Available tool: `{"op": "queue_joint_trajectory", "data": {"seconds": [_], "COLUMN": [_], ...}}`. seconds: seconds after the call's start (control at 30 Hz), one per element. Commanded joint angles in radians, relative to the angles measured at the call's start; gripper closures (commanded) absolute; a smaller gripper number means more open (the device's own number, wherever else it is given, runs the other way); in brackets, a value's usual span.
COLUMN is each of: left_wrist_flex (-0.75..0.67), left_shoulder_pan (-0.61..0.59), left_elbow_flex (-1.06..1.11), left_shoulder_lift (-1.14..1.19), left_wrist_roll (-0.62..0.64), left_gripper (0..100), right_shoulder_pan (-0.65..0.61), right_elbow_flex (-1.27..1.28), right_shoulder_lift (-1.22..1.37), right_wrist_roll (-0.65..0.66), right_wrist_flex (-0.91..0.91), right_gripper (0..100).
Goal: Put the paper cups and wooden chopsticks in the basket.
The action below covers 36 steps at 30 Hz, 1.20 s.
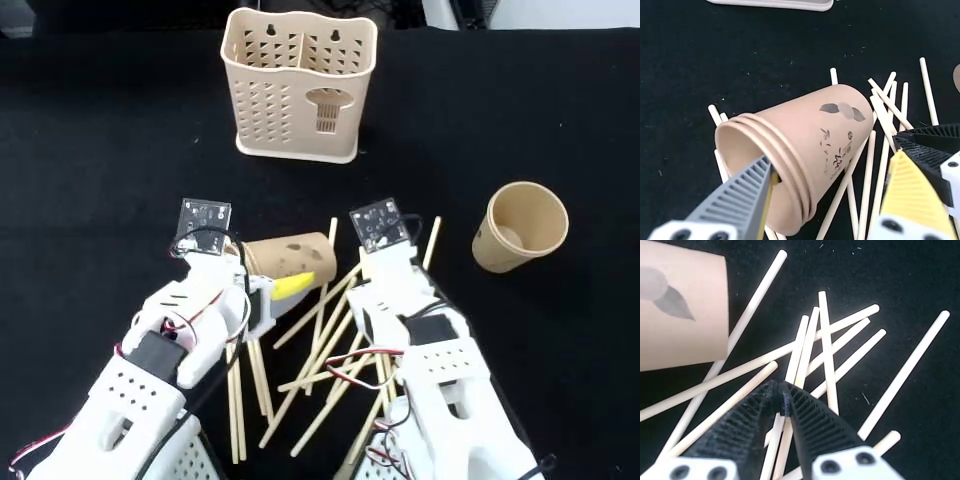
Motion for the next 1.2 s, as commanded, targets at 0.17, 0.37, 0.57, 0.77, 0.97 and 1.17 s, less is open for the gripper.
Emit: {"op": "queue_joint_trajectory", "data": {"seconds": [0.17,0.37,0.57,0.77,0.97,1.17], "left_wrist_flex": [-0.114,-0.12,-0.117,0.146,0.571,0.723], "left_shoulder_pan": [0.012,0.012,0.012,0.012,-0.048,-0.211], "left_elbow_flex": [0.084,0.085,0.082,-0.108,-0.481,-0.814], "left_shoulder_lift": [-0.003,-0.014,-0.014,-0.015,-0.011,0.023], "left_wrist_roll": [0.003,-0.011,-0.04,-0.043,-0.238,-0.436], "left_gripper": [87,98,97,97,97,97], "right_shoulder_pan": [-0.002,0.021,0.017,0.023,0.092,0.341], "right_elbow_flex": [-0.004,-0.022,-0.101,-0.199,-0.329,-0.39], "right_shoulder_lift": [-0.016,-0.021,-0.183,-0.521,-0.722,-0.725], "right_wrist_roll": [-0.005,-0.006,-0.009,-0.005,0.029,0.074], "right_wrist_flex": [-0.011,0.012,0.178,0.397,0.493,0.396], "right_gripper": [98.6,98.6,98.6,98.6,98.6,98.6]}}
